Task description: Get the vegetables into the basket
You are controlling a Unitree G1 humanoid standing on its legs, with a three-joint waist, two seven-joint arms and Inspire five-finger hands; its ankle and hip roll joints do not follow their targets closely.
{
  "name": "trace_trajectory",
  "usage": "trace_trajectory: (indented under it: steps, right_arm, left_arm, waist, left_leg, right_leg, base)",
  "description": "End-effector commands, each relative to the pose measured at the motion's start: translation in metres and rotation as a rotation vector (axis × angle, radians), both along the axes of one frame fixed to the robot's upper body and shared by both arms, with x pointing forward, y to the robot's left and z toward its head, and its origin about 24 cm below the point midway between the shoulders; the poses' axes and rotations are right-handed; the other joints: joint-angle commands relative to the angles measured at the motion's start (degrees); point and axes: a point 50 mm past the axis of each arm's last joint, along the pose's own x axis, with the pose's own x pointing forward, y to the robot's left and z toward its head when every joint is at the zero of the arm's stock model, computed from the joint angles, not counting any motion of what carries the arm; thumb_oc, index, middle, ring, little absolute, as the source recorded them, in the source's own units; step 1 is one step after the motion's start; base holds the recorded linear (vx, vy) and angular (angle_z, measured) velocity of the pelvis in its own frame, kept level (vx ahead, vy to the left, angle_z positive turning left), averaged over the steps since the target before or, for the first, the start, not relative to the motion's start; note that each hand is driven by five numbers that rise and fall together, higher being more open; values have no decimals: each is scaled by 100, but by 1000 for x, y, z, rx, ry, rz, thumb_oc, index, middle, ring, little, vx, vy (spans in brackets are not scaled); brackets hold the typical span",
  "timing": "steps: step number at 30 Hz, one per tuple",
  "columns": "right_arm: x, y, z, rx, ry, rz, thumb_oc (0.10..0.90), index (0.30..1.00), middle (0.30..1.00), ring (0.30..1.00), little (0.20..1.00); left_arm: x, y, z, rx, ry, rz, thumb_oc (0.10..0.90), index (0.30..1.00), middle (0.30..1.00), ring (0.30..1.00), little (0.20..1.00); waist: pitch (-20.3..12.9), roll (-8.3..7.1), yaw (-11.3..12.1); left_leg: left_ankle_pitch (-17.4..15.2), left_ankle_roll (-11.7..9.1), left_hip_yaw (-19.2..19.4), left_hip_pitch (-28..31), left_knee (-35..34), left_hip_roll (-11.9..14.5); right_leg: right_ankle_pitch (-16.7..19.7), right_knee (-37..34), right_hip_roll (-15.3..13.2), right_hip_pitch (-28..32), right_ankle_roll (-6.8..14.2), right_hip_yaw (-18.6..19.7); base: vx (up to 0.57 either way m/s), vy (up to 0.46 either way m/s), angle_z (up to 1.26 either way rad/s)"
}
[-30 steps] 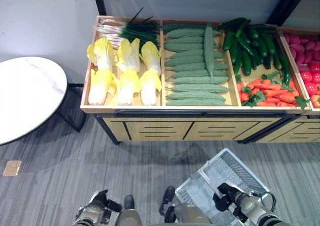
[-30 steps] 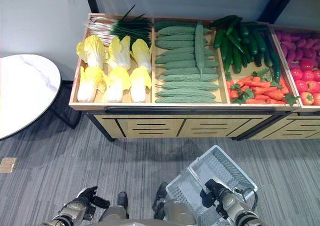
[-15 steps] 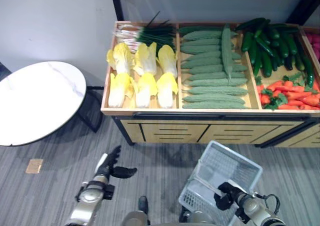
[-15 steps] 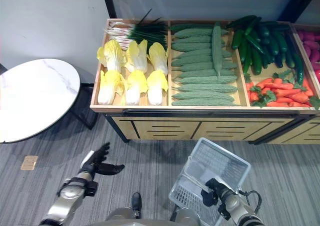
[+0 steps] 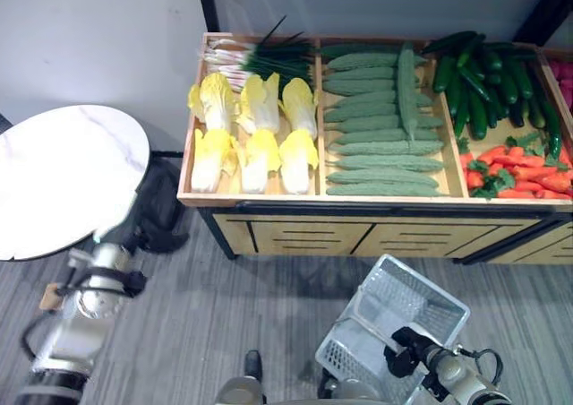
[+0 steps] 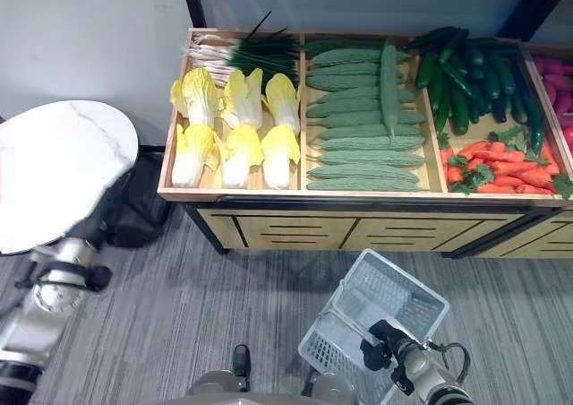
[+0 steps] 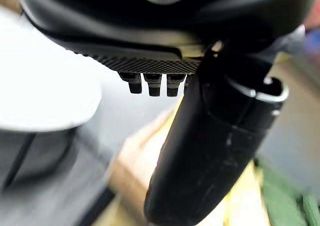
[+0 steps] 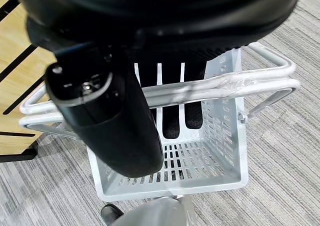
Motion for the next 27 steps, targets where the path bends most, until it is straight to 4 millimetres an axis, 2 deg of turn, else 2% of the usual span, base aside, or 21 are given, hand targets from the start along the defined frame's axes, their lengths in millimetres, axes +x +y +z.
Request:
trace_trajectory:
  steps: [1, 2, 4, 5, 7, 9, 11, 12, 13, 14, 15, 17, 18, 19, 21, 22, 27]
  right_arm:
    - [17, 1, 11, -25, -59, 120, 400, 300, 300, 300, 300]
    - [14, 2, 10, -26, -55, 138, 400, 300, 300, 300, 300]
    - [11, 1, 8, -30, -51, 140, 400, 300, 300, 300, 300]
    - [7, -1, 8, -37, -47, 151, 400, 300, 300, 300, 300]
    - [4, 0, 8, -33, -45, 154, 400, 300, 300, 300, 300]
    - [2, -1, 8, -44, -45, 177, 400, 300, 300, 300, 300]
    - [2, -1, 8, -45, -49, 179, 400, 300, 300, 300, 300]
    - [3, -2, 9, -53, -62, 186, 400, 300, 300, 300, 300]
    - [2, -1, 9, -49, -62, 177, 400, 300, 300, 300, 300]
    - [7, -4, 12, -58, -76, 180, 400, 300, 300, 300, 300]
    - [7, -3, 12, -53, -82, 170, 400, 300, 300, 300, 300]
    - [11, -6, 15, -69, -107, 159, 400, 300, 300, 300, 300]
    - [11, -5, 14, -65, -107, 153, 400, 300, 300, 300, 300]
    - [16, -10, 16, -86, -118, 140, 400, 300, 300, 300, 300]
    - [15, -11, 16, -87, -118, 130, 400, 300, 300, 300, 300]
    - [17, -16, 17, -104, -126, 106, 400, 300, 300, 300, 300]
    - [20, -22, 20, -131, -132, 80, 400, 300, 300, 300, 300]
  left_arm:
    - [13, -8, 94, 499, -278, -85, 900, 1000, 1000, 1000, 1000]
    - [15, -8, 113, 620, -305, -87, 900, 1000, 1000, 1000, 1000]
    - [16, -9, 119, 672, -308, -92, 900, 1000, 1000, 1000, 1000]
    - [20, -11, 133, 808, -295, -100, 900, 1000, 1000, 1000, 1000]
    - [22, -15, 138, 865, -294, -118, 900, 1000, 1000, 1000, 1000]
    - [31, -16, 141, 986, -247, -136, 900, 1000, 1000, 1000, 1000]
    - [37, -18, 143, 1028, -232, -137, 900, 1000, 1000, 1000, 1000]
    - [45, -14, 138, 1078, -167, -132, 900, 1000, 1000, 1000, 1000]
    - [49, -17, 139, 1082, -171, -140, 900, 1000, 1000, 1000, 1000]
    - [54, -14, 134, 1119, -116, -134, 900, 1000, 1000, 1000, 1000]
    - [60, -14, 134, 1112, -112, -130, 900, 1000, 1000, 1000, 1000]
    - [74, -2, 118, 1149, 10, -81, 900, 1000, 1000, 1000, 1000]
    - [76, -4, 119, 1153, 6, -86, 900, 1000, 1000, 1000, 1000]
    - [82, 9, 107, 1154, 95, -26, 900, 1000, 1000, 1000, 1000]
    - [85, 10, 105, 1166, 107, -20, 900, 1000, 1000, 1000, 1000]
    - [91, 21, 97, 1181, 177, 37, 900, 1000, 1000, 1000, 1000]
    - [96, 29, 87, 1160, 237, 98, 900, 1000, 1000, 1000, 1000]
  waist:
    - [-342, -113, -239]
    - [-389, -92, -303]
    - [-401, -73, -330]
    - [-430, -15, -437]
    - [-450, 11, -485]
    - [-483, 101, -649]
    - [-493, 123, -676]
    - [-487, 193, -776]
    - [-497, 171, -729]
    - [-463, 244, -849]
    - [-472, 227, -831]
    - [-456, 306, -947]
    - [-474, 288, -908]
    - [-406, 348, -1011]
    - [-422, 355, -985]
    - [-332, 407, -1066]
    - [-196, 424, -1103]
  left_leg:
    - [-275, -297, -105, -31, 38, 192]
    - [-230, -300, -60, -29, 18, 193]
    - [-226, -307, -43, -19, 12, 198]
    - [-228, -326, -3, 22, 4, 207]
    - [-224, -330, 12, 26, 0, 205]
    - [-227, -338, 75, 49, -2, 206]
    - [-220, -343, 95, 39, -2, 211]
    - [-203, -348, 138, 17, -2, 208]
    - [-202, -348, 134, 7, -2, 210]
    - [-228, -356, 184, 4, -2, 213]
    - [-185, -354, 197, -59, -2, 200]
    - [-148, -356, 322, -201, -2, 192]
    - [-146, -356, 328, -220, -2, 193]
    - [-131, -353, 398, -306, -2, 175]
    - [-118, -356, 429, -357, -2, 178]
    - [-86, -364, 482, -464, -2, 168]
    - [-20, -365, 521, -686, -2, 167]
  right_leg:
    - [-47, 185, -599, 10, 789, 280]
    - [-10, 171, -579, -32, 788, 324]
    - [-6, 160, -570, -29, 793, 336]
    - [0, 139, -560, 6, 801, 357]
    - [7, 132, -559, 1, 807, 365]
    - [32, 110, -550, -19, 823, 427]
    - [37, 104, -547, -38, 828, 442]
    - [63, 101, -550, -89, 838, 488]
    - [65, 100, -548, -96, 839, 485]
    - [75, 104, -548, -138, 868, 523]
    - [121, 92, -554, -210, 860, 547]
    - [192, 81, -559, -456, 879, 668]
    - [196, 83, -558, -480, 878, 674]
    - [241, 77, -564, -619, 889, 754]
    - [251, 79, -559, -691, 884, 788]
    - [299, 73, -558, -849, 885, 867]
    - [356, 75, -558, -1094, 880, 934]
  base:
    - [58, 4, -16]
    - [50, -2, -20]
    - [22, -1, -14]
    - [35, 1, -6]
    - [31, 5, -5]
    - [23, 6, -14]
    - [0, 6, -21]
    - [-5, 9, -21]
    - [-11, 20, -17]
    - [-31, 18, -19]
    - [-43, 25, -23]
    - [-43, 26, -34]
    - [-54, 45, -39]
    - [-34, 32, -34]
    - [-29, 27, -30]
    - [-34, 15, -16]
    - [-46, 10, -11]
